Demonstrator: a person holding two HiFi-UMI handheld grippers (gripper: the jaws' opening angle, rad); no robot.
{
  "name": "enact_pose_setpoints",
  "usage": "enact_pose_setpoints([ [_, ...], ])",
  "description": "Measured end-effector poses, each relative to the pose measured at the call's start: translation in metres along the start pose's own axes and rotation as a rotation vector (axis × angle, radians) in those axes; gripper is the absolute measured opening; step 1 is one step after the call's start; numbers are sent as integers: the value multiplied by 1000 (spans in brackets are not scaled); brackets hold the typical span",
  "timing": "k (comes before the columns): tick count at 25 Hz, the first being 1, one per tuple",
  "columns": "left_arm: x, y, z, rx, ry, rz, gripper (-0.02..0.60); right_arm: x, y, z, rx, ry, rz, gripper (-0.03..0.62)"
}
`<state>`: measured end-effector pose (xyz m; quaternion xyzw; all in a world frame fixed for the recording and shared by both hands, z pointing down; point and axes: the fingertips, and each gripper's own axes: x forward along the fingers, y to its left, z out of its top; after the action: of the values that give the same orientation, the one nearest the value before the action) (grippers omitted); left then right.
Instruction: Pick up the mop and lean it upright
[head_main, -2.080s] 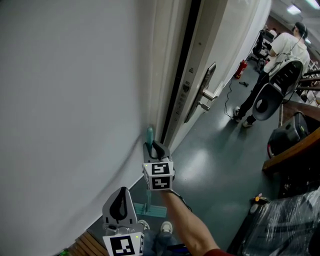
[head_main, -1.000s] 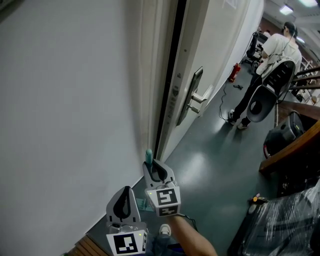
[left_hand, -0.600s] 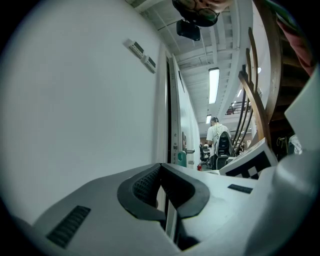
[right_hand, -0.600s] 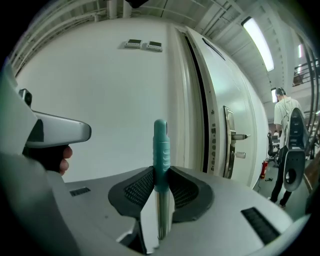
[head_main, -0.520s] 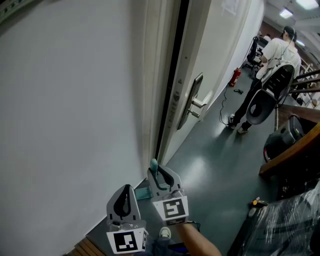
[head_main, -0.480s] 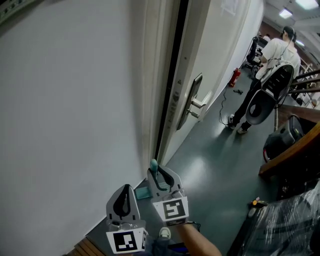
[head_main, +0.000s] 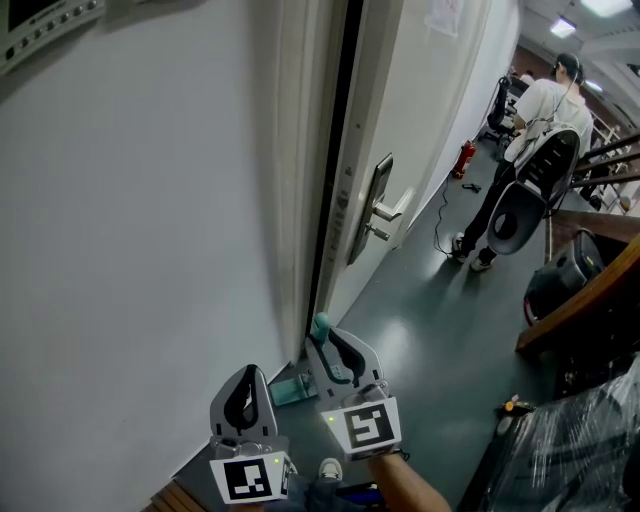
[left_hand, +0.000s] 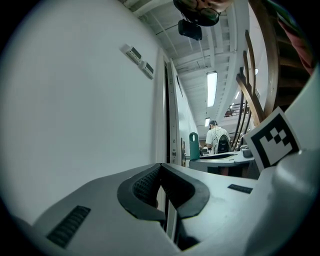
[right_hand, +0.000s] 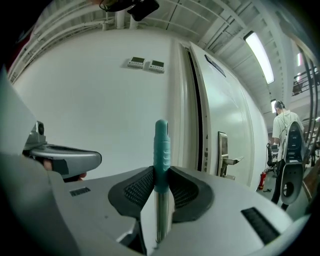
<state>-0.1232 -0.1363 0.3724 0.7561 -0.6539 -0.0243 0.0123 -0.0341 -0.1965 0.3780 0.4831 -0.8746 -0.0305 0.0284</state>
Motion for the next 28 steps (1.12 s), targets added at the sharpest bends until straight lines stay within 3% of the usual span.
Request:
enact_pose_setpoints([
  [6,-1,-6,22,34,-42,-13,12,-18,-8,35,47,-15,-9,104],
  [12,-2,-16,27,-5,-42,-34,12,-39,-16,68,71,4,-37,104],
  [17,-7,-20,38,0,-54,-42,12,-57,-13,99,72,-87,-32,104],
  [28,-12,-31,50,8,-77,-55,12,-74,-19,109,38,-102,-62,104],
])
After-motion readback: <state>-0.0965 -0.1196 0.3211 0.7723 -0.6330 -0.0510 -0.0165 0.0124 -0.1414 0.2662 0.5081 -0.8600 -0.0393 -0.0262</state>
